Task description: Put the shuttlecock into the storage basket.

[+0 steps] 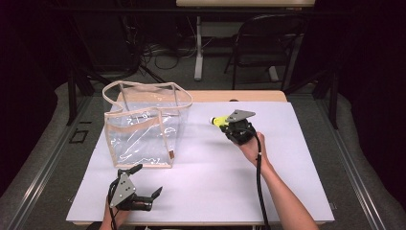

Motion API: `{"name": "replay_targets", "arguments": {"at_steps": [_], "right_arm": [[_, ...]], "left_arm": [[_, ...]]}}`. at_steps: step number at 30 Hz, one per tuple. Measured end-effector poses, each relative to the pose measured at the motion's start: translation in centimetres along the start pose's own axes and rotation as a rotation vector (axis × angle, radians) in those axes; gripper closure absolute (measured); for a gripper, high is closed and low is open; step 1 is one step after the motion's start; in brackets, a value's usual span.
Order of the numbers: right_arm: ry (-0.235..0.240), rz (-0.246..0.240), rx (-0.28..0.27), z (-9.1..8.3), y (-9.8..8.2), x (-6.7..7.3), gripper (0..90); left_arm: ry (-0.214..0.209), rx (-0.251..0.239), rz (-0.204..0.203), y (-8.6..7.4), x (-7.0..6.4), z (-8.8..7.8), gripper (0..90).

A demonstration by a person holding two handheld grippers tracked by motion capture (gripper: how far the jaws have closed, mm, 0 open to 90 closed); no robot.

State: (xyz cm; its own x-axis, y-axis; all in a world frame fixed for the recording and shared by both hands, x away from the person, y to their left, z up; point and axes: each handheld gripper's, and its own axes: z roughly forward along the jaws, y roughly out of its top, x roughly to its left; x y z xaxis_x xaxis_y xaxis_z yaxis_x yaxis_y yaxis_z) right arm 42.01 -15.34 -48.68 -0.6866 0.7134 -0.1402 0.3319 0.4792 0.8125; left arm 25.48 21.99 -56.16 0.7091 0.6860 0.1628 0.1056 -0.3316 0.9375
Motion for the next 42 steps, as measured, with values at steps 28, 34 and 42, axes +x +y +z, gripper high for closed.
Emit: {"name": "replay_targets", "arguments": {"at_steps": [28, 34, 42], "right_arm": [[-0.004, -0.016, -0.025, -1.7, 2.1, -0.6, 89.3], [-0.004, -0.017, -0.032, -2.1, 2.6, -0.7, 89.3], [-0.005, -0.027, -0.035, -2.4, 3.0, -0.7, 89.3]], "left_arm": [[0.002, 0.002, -0.001, 0.0, 0.0, 0.1, 0.0], [0.003, 0.001, 0.002, 0.0, 0.0, 0.1, 0.0], [0.002, 0.001, 0.000, 0.0, 0.0, 0.1, 0.0]]}}
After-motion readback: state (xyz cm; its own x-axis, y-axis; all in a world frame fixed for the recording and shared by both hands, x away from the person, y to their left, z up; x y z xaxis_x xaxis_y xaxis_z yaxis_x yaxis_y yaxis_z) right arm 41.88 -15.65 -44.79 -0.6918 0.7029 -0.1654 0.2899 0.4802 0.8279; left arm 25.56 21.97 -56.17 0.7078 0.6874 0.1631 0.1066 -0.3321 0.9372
